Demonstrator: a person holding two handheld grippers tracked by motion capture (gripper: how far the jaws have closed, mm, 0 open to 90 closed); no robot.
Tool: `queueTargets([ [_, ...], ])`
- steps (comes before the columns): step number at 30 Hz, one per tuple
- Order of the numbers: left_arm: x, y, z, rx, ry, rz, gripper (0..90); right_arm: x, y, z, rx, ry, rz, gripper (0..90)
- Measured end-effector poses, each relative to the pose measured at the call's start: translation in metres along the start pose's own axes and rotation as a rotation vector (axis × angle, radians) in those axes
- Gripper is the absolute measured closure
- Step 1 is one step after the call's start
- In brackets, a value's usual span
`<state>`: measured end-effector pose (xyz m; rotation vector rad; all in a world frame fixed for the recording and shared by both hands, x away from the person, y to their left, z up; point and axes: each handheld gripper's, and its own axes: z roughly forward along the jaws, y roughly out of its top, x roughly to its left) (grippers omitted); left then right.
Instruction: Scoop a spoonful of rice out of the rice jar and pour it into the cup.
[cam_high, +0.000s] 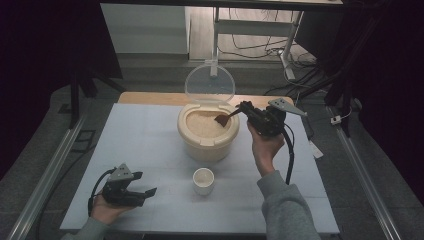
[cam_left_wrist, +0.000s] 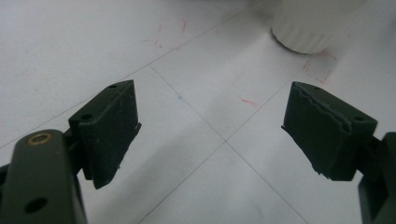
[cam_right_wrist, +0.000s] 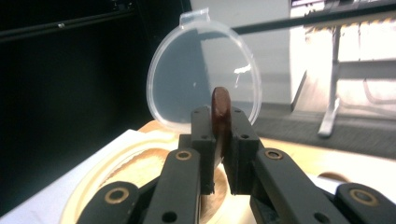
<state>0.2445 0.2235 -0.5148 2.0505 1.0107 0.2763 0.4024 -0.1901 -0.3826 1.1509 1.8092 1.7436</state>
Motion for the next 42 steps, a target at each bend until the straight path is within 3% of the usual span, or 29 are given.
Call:
queueTargets([
  [1,0.0,0.0,0.0,0.0,-0.001,-0.001,17.8,0.0,0.0,0.0,0.0,0.0,0.0,83.3],
  [2,0.0,0.0,0.0,0.0,-0.001,0.0,17.8,-0.002,-0.002,0.001,0.002,0.005,0.032,83.3],
  [3,0.0,0.0,0.0,0.0,-0.001,-0.001,17.7,-0.006,-0.009,0.004,0.013,0.022,0.115,83.2],
  [4,0.0,0.0,0.0,0.0,-0.001,-0.001,17.7,-0.007,-0.012,0.005,0.021,0.027,0.147,83.2],
  [5,0.0,0.0,0.0,0.001,-0.001,-0.001,17.7,-0.007,-0.012,0.005,0.021,0.027,0.147,83.2],
  [6,0.0,0.0,0.001,0.002,-0.001,-0.001,17.7,-0.008,-0.016,0.007,0.029,0.037,0.19,83.2],
  [10,0.0,0.0,0.001,0.004,-0.002,0.001,17.6,-0.012,-0.019,0.009,0.028,0.047,0.28,82.7],
  [11,0.0,0.0,0.001,0.004,-0.002,0.0,17.6,-0.012,-0.019,0.009,0.028,0.047,0.28,82.7],
  [12,0.0,0.0,0.001,0.003,-0.002,-0.001,17.6,-0.015,-0.02,0.01,0.029,0.047,0.326,82.9],
  [14,0.0,0.0,0.001,0.003,-0.003,-0.002,17.6,-0.016,-0.02,0.01,0.032,0.053,0.345,83.0],
  [15,0.0,0.0,0.001,0.003,-0.002,-0.002,17.6,-0.02,-0.021,0.01,0.035,0.06,0.387,83.2],
  [16,0.0,0.0,0.001,0.004,-0.002,-0.002,17.6,-0.02,-0.021,0.01,0.035,0.06,0.387,83.2],
  [21,0.001,0.0,0.0,0.002,-0.001,0.0,17.6,-0.029,-0.024,0.009,0.034,0.055,0.486,83.2],
  [29,0.001,0.0,0.0,0.004,-0.001,0.001,17.6,-0.037,-0.024,0.003,0.017,0.066,0.57,83.2],
  [42,0.001,0.0,0.0,0.004,0.001,0.0,17.7,-0.043,-0.024,0.0,0.022,0.07,0.631,83.2],
])
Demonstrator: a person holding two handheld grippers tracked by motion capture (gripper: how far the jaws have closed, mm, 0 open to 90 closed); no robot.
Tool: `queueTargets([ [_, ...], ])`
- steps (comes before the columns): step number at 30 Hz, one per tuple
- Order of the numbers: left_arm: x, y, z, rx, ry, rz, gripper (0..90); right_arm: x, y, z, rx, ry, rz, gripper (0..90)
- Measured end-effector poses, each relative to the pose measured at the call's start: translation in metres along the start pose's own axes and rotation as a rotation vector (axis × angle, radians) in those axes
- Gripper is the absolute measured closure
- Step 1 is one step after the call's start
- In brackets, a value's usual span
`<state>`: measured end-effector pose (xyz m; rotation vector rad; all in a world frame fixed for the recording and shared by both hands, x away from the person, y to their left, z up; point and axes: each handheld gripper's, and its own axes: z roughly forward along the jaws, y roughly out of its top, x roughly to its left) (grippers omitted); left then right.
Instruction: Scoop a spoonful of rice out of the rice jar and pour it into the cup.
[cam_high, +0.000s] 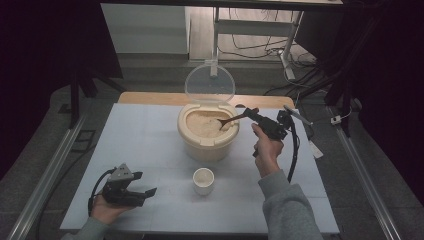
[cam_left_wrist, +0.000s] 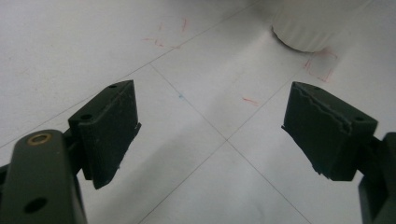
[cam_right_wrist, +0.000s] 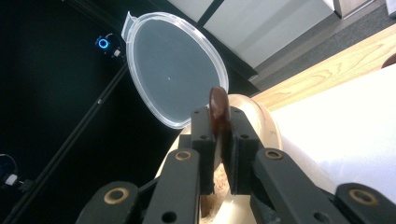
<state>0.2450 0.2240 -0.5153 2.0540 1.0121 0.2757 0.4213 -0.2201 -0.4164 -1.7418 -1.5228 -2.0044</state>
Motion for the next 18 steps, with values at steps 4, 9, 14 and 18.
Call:
queueTargets([
  [4,0.0001,0.0,-0.0001,-0.001,0.001,0.0,17.7,-0.0016,0.0013,-0.0013,-0.005,0.01,0.026,83.2],
  [9,0.0003,0.0,-0.0003,-0.001,0.001,0.001,17.7,-0.0038,0.0025,-0.002,-0.006,0.021,0.069,83.2],
  [14,0.0003,-0.0001,0.0,0.001,0.001,0.001,17.7,-0.0066,0.0024,-0.0025,-0.012,0.028,0.1,83.2],
  [18,0.0004,-0.0002,-0.0001,0.0,0.002,0.001,17.7,-0.0087,0.0024,-0.0035,-0.015,0.036,0.119,83.2],
])
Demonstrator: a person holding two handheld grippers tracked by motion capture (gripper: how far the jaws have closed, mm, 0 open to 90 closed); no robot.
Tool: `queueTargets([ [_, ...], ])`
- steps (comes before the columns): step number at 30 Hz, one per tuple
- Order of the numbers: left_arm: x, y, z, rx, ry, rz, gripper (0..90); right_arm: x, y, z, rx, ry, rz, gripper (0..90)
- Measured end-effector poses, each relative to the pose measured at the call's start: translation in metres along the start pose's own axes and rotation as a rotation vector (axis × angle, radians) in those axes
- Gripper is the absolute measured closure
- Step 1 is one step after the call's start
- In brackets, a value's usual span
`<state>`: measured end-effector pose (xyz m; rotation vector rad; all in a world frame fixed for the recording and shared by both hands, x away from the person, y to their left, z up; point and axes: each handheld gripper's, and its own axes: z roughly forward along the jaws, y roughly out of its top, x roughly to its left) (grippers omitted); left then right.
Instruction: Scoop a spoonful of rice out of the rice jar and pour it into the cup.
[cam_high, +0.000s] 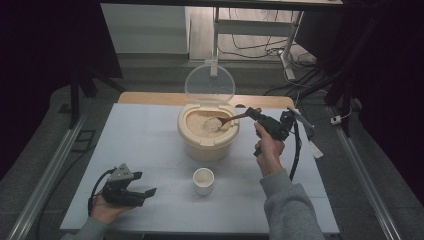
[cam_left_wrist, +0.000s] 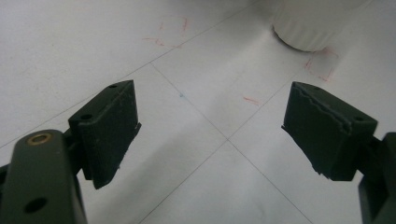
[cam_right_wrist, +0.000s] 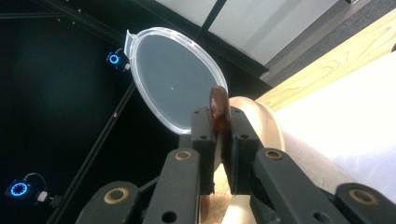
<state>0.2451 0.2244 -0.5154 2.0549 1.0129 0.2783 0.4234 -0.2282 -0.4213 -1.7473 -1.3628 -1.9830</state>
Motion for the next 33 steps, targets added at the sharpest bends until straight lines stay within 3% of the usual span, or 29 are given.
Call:
queueTargets([
  [17,-0.0001,0.0,0.0004,0.003,0.001,0.001,17.8,0.0044,0.0052,-0.0078,-0.015,0.032,-0.002,83.3],
  [33,0.0002,-0.0001,0.0002,0.004,0.001,0.002,17.8,0.0045,0.004,-0.0079,0.006,0.04,0.002,83.3],
])
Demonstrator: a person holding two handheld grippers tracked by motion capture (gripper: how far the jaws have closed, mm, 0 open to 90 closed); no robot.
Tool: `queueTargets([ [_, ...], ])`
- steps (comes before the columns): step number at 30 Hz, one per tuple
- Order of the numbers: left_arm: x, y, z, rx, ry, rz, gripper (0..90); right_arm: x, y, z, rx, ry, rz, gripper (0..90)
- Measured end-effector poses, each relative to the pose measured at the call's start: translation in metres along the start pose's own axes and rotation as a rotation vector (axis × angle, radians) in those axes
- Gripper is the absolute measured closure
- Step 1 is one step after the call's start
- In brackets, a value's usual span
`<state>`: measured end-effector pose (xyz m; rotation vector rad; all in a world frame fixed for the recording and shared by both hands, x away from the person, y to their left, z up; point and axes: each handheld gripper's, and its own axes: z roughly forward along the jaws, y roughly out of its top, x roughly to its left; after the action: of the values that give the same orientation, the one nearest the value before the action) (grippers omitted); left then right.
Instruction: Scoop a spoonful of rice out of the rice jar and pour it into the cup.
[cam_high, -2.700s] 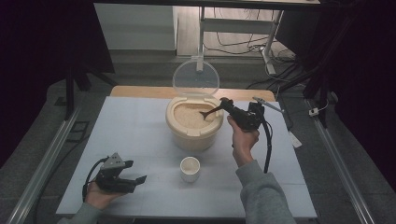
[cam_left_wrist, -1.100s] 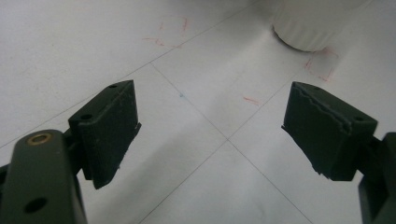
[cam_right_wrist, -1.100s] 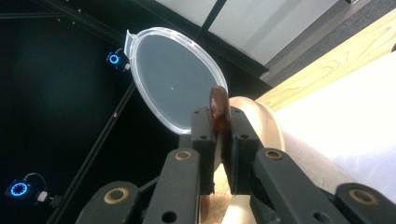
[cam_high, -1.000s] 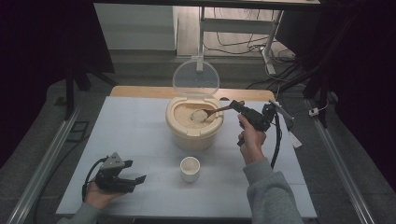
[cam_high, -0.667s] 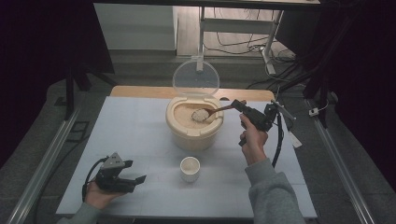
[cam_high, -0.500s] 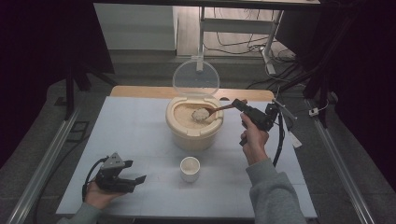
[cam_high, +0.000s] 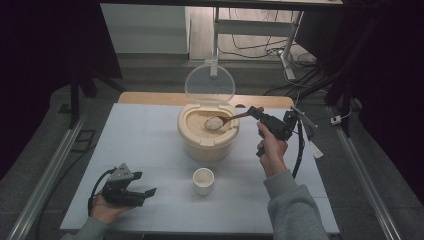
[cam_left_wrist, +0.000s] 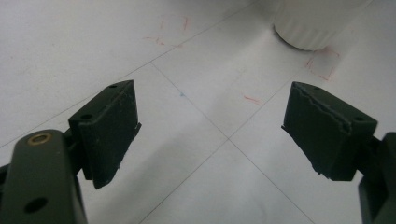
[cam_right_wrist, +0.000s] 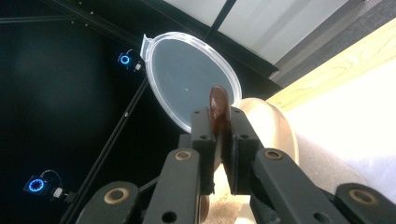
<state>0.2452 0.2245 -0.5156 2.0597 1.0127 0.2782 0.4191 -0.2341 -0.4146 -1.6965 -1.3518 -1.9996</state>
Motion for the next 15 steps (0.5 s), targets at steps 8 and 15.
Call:
queueTargets([
  [8,0.001,0.0,0.001,0.002,0.001,0.0,17.8,-0.001,-0.004,-0.005,0.014,0.016,0.026,83.3],
  [15,0.001,0.0,0.0,0.001,0.002,-0.001,17.8,0.001,-0.008,-0.012,0.035,0.037,0.033,83.2],
])
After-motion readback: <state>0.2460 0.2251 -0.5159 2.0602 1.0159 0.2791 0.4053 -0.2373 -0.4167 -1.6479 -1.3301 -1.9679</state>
